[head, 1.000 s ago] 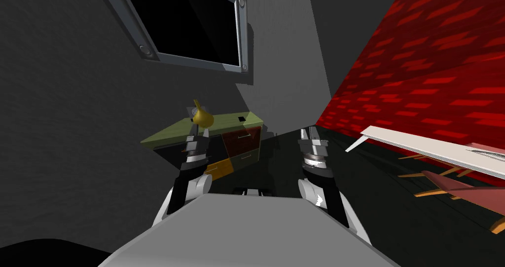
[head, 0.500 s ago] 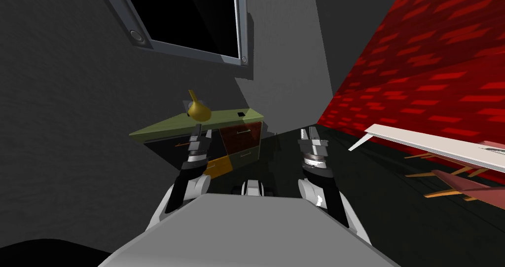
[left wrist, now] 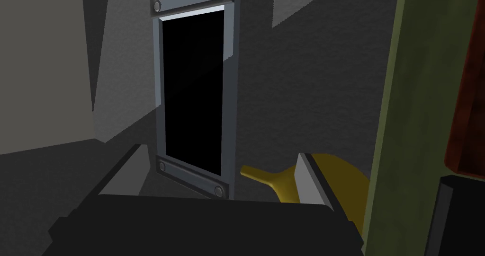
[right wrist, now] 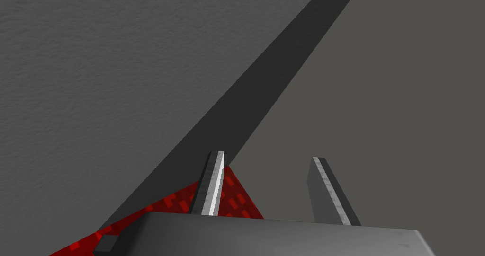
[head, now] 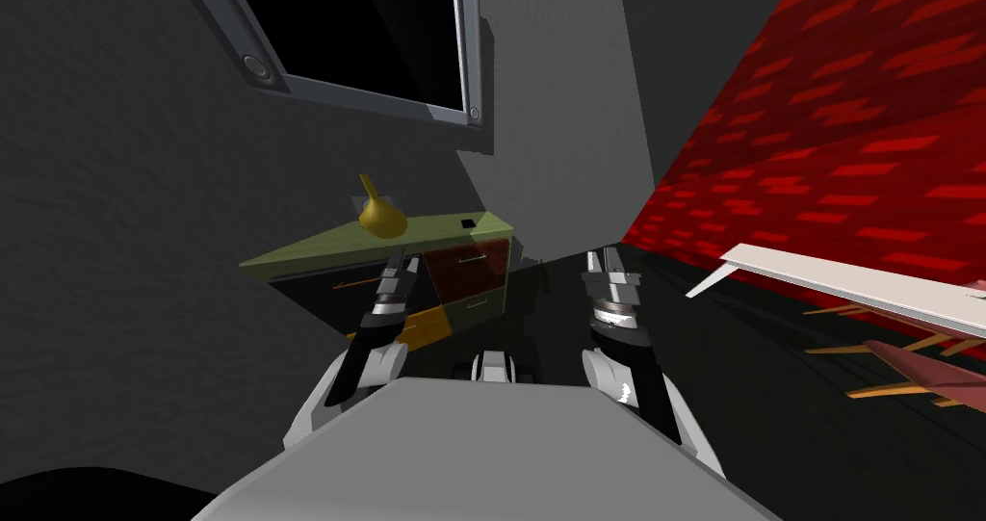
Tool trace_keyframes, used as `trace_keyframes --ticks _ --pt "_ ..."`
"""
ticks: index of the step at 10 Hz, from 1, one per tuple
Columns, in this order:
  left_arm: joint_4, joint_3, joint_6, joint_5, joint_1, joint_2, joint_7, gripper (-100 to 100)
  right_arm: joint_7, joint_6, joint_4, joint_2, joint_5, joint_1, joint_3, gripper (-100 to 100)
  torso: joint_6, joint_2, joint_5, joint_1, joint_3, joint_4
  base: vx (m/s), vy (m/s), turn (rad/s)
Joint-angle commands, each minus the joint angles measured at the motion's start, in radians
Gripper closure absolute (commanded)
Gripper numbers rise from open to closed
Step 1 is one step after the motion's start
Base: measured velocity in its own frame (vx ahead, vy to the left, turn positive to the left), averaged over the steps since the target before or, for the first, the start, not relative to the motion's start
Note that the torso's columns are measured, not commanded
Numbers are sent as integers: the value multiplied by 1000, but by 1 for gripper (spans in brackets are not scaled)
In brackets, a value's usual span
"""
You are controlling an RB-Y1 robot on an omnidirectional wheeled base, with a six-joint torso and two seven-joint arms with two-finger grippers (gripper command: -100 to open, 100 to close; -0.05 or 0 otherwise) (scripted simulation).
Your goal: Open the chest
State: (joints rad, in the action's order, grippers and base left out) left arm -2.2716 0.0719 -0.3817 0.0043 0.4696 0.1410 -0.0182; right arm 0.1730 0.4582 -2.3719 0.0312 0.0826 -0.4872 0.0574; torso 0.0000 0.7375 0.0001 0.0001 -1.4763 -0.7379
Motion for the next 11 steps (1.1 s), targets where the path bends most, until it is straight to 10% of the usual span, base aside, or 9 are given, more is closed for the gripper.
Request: trace_keyframes --ticks 1,11 --pt "69 10 7 6 -13 27 0 -100 0 0 0 0 0 0 0 0 0 0 0 0 0 0 88 -78 48" --pt "237 36 15 23 -43 6 2 -100 0 0 0 0 0 0 0 0 0 -1 0 -1 0 0 61 -62 30"
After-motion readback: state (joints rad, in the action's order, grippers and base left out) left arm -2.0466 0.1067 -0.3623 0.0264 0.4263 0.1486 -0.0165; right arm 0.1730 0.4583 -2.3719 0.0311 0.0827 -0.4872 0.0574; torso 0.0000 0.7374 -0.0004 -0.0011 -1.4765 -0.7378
